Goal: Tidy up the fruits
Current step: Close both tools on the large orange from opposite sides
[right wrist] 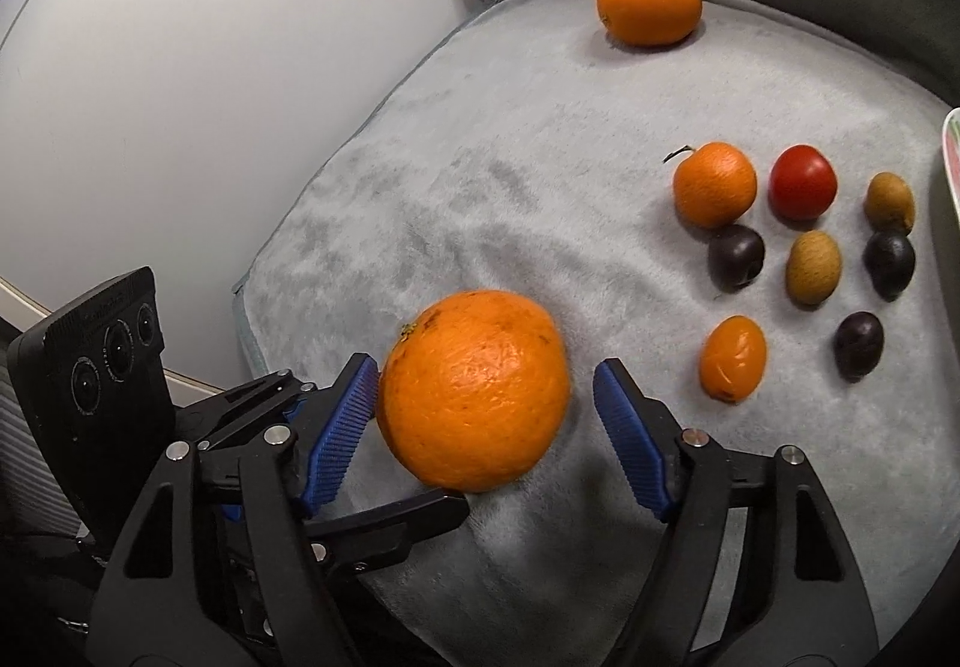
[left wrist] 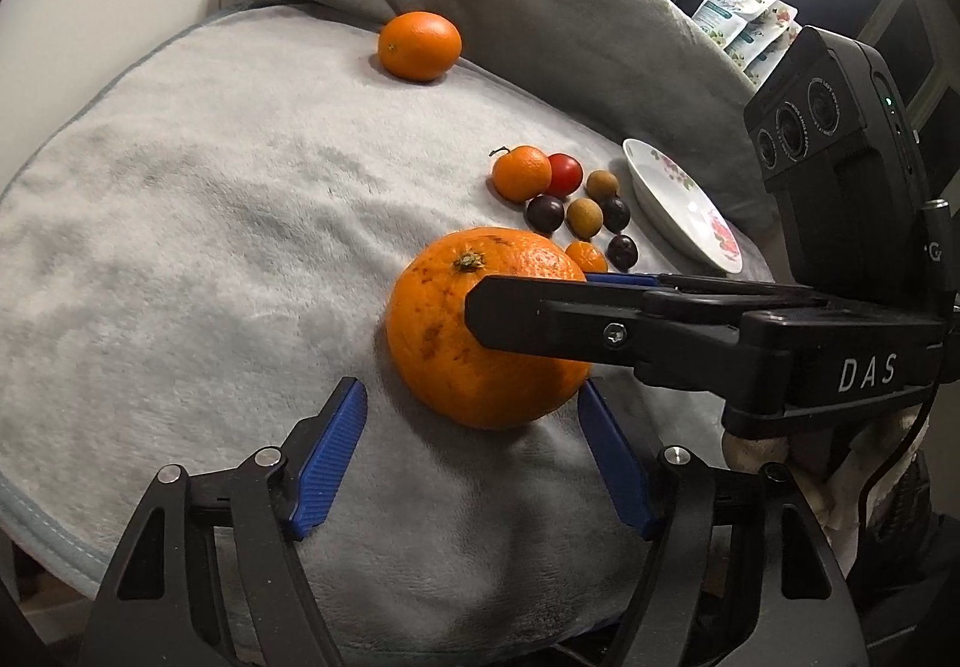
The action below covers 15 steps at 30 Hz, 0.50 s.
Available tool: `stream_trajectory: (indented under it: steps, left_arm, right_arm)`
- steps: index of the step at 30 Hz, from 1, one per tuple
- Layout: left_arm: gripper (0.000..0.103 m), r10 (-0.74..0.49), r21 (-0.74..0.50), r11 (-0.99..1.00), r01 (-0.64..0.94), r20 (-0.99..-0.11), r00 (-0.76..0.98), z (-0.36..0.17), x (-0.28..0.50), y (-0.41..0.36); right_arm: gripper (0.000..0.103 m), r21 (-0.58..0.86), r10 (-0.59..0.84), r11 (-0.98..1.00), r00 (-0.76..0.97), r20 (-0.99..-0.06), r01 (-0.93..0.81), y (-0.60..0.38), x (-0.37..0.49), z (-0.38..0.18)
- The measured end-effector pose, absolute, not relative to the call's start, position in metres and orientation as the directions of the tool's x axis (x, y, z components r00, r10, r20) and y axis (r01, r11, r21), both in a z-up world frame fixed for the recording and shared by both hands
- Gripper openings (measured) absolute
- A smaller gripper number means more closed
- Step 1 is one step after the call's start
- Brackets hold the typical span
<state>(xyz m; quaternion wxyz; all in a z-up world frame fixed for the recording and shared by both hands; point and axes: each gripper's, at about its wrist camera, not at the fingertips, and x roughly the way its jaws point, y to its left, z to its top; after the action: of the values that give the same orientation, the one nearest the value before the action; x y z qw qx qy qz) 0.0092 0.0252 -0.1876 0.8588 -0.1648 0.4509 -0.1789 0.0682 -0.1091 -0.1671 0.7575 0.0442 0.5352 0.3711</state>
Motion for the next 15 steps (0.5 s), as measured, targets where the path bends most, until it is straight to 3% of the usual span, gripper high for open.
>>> stream_trajectory:
  steps: [3,6,15]
  left_arm:
    - [0.067,-0.466,-0.452,0.877,0.164,-0.713,0.524,-0.188,0.009,0.024]
    - [0.060,-0.473,-0.454,0.874,0.174,-0.714,0.516,-0.188,0.010,0.021]
    - [0.060,-0.452,-0.423,0.888,0.181,-0.726,0.518,-0.186,0.011,0.011]
  right_arm:
    - [0.069,0.486,0.627,0.706,0.133,-0.768,-0.515,-0.108,0.068,-0.168]
    - [0.068,0.483,0.626,0.704,0.133,-0.769,-0.521,-0.106,0.067,-0.168]
    - [0.067,0.496,0.637,0.704,0.143,-0.757,-0.509,-0.110,0.065,-0.164]
